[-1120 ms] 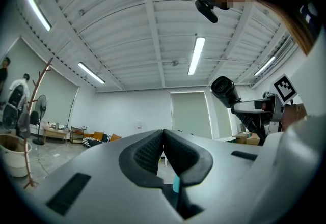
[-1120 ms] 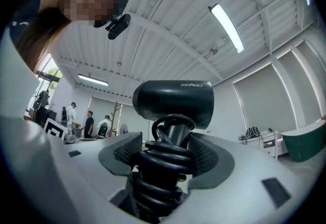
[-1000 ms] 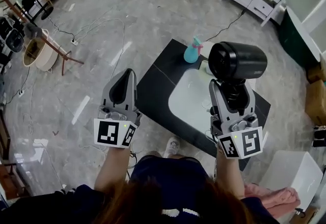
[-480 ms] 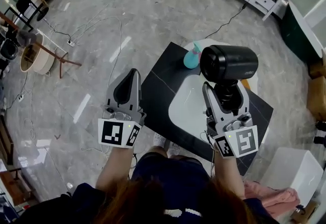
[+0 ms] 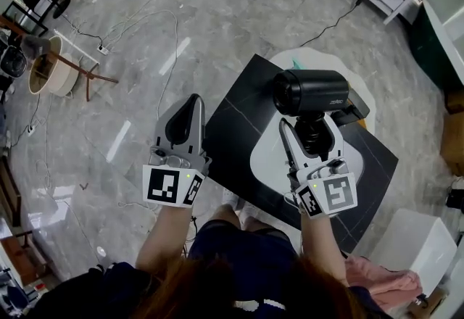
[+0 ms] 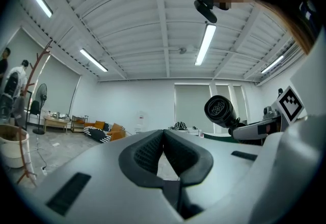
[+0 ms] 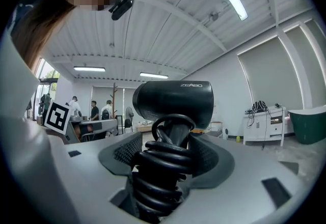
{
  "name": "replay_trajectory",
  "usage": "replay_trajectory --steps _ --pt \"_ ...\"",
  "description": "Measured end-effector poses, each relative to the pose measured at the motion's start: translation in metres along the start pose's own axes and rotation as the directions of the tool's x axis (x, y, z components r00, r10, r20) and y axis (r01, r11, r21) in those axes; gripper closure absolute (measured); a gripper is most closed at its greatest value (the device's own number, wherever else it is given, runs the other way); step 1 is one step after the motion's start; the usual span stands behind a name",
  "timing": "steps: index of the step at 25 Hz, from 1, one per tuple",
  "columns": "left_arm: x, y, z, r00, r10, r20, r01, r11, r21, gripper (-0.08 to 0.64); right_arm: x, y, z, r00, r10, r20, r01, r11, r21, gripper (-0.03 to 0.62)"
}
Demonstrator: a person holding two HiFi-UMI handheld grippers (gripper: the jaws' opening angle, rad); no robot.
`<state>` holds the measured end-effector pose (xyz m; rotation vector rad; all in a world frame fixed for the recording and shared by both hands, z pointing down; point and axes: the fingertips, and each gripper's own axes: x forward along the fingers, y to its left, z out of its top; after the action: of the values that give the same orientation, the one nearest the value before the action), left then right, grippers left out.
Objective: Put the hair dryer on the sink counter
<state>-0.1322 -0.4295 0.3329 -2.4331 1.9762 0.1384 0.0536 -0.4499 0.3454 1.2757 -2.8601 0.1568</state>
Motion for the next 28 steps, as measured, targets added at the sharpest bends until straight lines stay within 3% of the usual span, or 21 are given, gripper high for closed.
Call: replay_trajectory --steps 6,13,22,28 --pt "0.004 0.019 -0.033 0.999 0.021 -0.044 -0.021 1.0 -0.01 0.541 0.037 0.005 -0.073 0.989 0.01 -0.146 -0.003 0.999 0.046 0.295" --pt "0.005 0.036 -0.07 0.995 0.042 -0.09 -0.047 0.998 -0.048 0.541 0.069 0.012 -0.158 0.952 0.035 -0.303 -0.02 0.998 0.051 0.295" --pt "0.008 0.046 -0.113 0.988 0.056 -0.145 -0.067 0.995 -0.074 0.541 0.101 0.011 -0.261 0.864 -0.001 -0.504 0.05 0.995 0.085 0.295" --pt "0.005 0.051 -0.127 0.984 0.061 -0.169 -0.075 0.994 -0.079 0.541 0.111 0.014 -0.304 0.803 -0.019 -0.596 0.078 0.994 0.073 0.295"
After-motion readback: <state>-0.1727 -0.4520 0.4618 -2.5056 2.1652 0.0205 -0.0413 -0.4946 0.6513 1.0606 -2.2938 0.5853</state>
